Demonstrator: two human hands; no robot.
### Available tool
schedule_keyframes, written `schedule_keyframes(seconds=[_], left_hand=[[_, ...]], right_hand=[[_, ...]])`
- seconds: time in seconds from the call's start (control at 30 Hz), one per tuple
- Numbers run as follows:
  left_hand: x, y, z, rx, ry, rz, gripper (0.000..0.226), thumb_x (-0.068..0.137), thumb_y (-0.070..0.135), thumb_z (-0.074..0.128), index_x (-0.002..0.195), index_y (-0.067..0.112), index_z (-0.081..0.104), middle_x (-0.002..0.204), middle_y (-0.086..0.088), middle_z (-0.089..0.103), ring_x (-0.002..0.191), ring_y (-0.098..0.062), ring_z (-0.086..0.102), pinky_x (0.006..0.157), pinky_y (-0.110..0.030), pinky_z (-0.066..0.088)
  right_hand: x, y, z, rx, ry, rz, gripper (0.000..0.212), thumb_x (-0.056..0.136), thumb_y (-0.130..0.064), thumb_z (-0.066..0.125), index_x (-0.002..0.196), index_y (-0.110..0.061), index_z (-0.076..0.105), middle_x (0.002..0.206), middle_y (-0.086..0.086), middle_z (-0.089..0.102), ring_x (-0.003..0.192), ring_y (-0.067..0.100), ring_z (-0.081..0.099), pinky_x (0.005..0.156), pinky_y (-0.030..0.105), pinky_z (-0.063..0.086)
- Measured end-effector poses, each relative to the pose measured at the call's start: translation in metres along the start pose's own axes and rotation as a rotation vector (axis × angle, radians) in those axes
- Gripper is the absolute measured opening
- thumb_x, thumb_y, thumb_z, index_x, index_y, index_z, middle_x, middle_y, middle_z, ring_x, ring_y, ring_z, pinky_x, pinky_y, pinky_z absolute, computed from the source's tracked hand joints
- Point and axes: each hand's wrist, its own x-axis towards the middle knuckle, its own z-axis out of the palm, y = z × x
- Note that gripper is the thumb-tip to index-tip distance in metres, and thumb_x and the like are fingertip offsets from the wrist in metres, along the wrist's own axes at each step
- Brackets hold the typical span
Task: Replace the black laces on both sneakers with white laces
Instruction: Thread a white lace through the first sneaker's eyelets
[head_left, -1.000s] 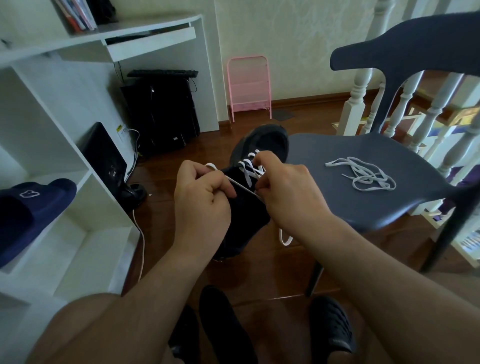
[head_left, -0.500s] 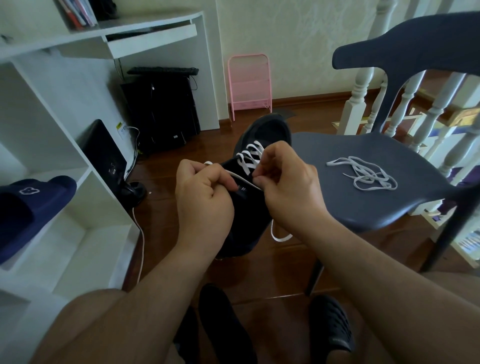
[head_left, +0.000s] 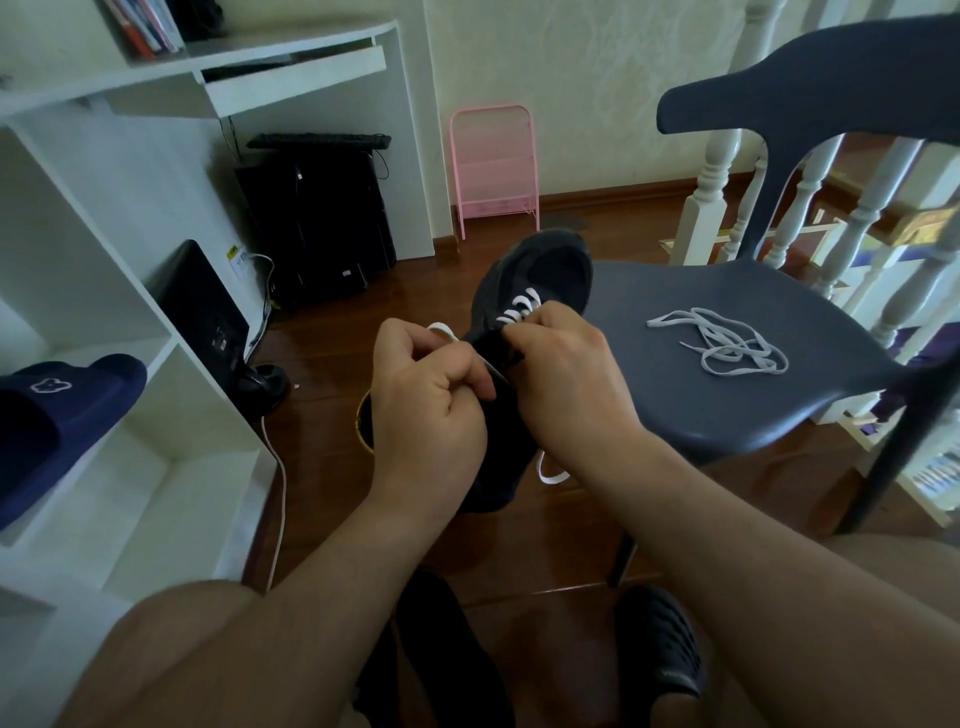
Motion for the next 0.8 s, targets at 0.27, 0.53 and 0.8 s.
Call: schedule_keyframes(seconds=[0.27,0.53,0.8], left_hand=[[0.0007,0.0012,0.004,0.017,0.001,-0.02,0.038,0.077,-0.015,0.052,0.066,0.019,0.065,0.098,0.016,0.045,0.094,0.002,0.048,0.078,-0.005,0.039],[-0.0025,0.0033,0.0062,0.012,-0.01,-0.022,0.036,0.075,-0.013,0.051,0.064,0.018,0.064,0.096,0.015,0.045,0.093,-0.001,0.049,0.077,-0.005,0.039],[0.0053,-0.0032,0.0008,-0.015,-0.017,-0.176,0.051,0.083,-0.014,0.05,0.065,0.033,0.06,0.097,0.015,0.046,0.092,0.004,0.05,0.076,-0.004,0.038]], right_hand=[[0.0044,0.0034,-0.0025,-0.093,-0.088,-0.006,0.008,0.087,0.001,0.072,0.086,-0.007,0.075,0.088,0.002,0.046,0.07,0.018,0.044,0.057,0.019,0.024],[0.0042,-0.0007,-0.0061,-0.262,-0.103,0.045,0.013,0.082,-0.005,0.078,0.078,-0.012,0.068,0.086,0.003,0.036,0.078,0.022,0.033,0.063,0.035,0.032],[0.0041,0.006,-0.0093,0.064,-0.266,0.121,0.009,0.1,-0.029,0.06,0.093,-0.027,0.065,0.092,-0.009,0.044,0.097,0.019,0.048,0.079,0.037,0.041]])
